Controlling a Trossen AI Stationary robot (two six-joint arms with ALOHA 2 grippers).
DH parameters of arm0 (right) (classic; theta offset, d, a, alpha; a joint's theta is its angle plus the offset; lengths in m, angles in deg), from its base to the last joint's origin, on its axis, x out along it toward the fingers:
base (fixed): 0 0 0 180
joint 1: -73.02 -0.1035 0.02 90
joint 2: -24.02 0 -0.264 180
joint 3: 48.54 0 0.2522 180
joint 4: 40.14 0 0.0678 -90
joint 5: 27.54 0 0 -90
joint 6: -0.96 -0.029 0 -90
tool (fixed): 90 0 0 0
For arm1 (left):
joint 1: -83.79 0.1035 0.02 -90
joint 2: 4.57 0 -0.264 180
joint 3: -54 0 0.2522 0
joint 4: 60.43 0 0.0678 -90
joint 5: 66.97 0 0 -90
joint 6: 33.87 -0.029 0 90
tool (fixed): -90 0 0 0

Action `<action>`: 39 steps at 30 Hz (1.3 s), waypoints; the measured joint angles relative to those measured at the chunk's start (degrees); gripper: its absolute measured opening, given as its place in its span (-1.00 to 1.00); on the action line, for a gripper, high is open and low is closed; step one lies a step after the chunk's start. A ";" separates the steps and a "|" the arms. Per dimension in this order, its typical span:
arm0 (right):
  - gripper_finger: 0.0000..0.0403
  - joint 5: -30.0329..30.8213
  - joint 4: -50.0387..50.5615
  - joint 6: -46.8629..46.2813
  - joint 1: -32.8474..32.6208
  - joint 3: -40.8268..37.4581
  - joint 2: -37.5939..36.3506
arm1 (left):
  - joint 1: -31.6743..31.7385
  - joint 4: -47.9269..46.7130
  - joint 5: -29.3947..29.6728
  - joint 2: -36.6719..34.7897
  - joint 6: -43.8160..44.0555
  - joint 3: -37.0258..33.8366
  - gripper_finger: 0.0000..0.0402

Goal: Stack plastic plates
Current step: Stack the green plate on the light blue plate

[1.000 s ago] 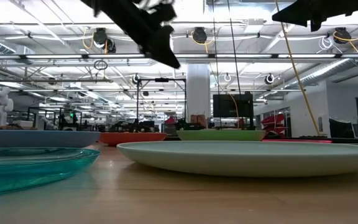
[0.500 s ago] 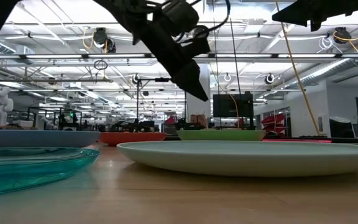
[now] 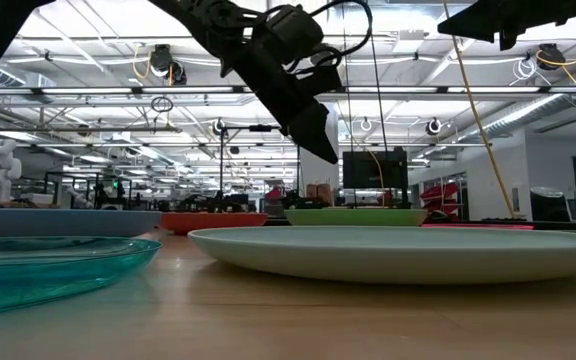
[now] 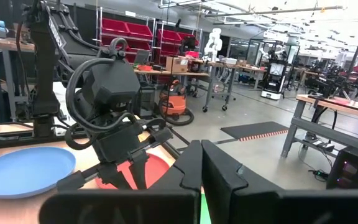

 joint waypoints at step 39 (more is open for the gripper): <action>-1.00 -0.02 0.02 0.21 0.00 0.00 0.01 | -0.18 -1.62 -2.85 0.00 10.06 -0.02 -0.02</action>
